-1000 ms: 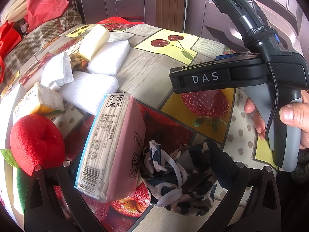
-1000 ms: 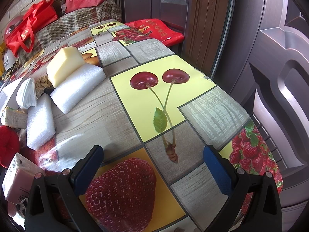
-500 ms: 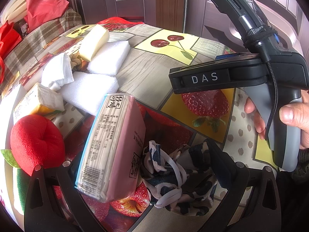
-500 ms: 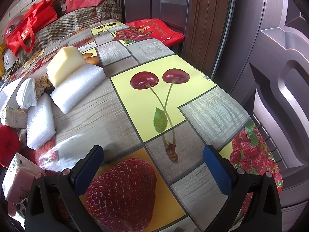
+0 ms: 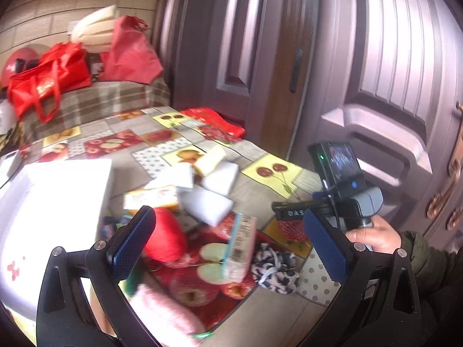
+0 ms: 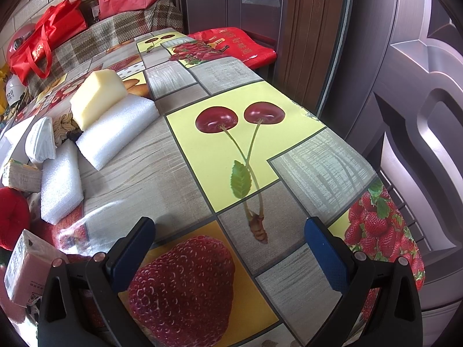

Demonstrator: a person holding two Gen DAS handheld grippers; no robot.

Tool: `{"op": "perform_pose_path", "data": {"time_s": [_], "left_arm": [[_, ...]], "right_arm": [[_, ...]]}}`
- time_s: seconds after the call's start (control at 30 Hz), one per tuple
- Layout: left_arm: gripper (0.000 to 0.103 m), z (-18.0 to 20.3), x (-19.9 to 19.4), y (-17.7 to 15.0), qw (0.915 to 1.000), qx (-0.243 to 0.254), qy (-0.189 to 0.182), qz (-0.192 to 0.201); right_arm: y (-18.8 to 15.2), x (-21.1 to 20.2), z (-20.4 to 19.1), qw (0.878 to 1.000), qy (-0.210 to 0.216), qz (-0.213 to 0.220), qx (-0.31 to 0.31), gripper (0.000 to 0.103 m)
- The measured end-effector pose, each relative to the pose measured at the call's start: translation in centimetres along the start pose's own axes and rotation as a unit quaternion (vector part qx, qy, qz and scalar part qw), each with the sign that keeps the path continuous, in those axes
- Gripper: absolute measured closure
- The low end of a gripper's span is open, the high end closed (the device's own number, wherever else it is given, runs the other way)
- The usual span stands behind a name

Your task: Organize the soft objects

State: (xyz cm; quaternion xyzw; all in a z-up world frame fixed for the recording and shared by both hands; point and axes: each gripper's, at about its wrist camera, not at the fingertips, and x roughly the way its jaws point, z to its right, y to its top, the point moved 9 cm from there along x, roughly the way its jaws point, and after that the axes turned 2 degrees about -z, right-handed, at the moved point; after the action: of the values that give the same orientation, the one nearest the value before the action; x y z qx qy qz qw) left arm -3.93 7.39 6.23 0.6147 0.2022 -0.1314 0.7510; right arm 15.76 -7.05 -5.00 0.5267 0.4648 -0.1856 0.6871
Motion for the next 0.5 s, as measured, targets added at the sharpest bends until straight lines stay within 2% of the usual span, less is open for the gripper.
{"op": "perform_pose_path", "data": {"time_s": [0.07,0.13,0.2,0.3,0.33,0.4,0.5], "left_arm": [[0.0,-3.4,-2.6,0.0,0.9989,-0.031,0.024,0.025],[0.0,-6.2,-4.2,-1.0,0.9973,-0.055,0.041,0.028],[0.0,-7.7,-4.6,-2.6,0.9962,-0.063,0.06,0.008],[0.0,-7.2,-3.9,-5.0,0.9971,-0.05,0.051,-0.026],[0.001,-6.6,-3.4,-5.9,0.9974,-0.041,0.046,-0.039],[0.001,-5.2,-2.5,-7.3,0.9969,-0.019,0.044,-0.062],[0.003,-3.6,-1.3,-8.5,0.9956,0.014,0.043,-0.082]], "right_arm": [[0.0,0.0,0.1,1.0,0.001,0.0,0.0,0.0],[0.0,-0.1,0.1,1.0,0.002,0.0,0.0,0.0],[0.0,-0.1,0.1,1.0,0.003,0.001,0.001,0.0],[0.2,-0.6,0.2,1.0,0.019,0.011,0.01,0.0],[0.2,-1.1,0.3,0.999,0.042,0.024,0.017,0.0],[0.3,-3.3,-0.1,0.991,0.119,0.064,0.02,0.0],[-0.4,-7.6,-2.2,0.969,0.206,0.129,-0.054,0.0]]}}
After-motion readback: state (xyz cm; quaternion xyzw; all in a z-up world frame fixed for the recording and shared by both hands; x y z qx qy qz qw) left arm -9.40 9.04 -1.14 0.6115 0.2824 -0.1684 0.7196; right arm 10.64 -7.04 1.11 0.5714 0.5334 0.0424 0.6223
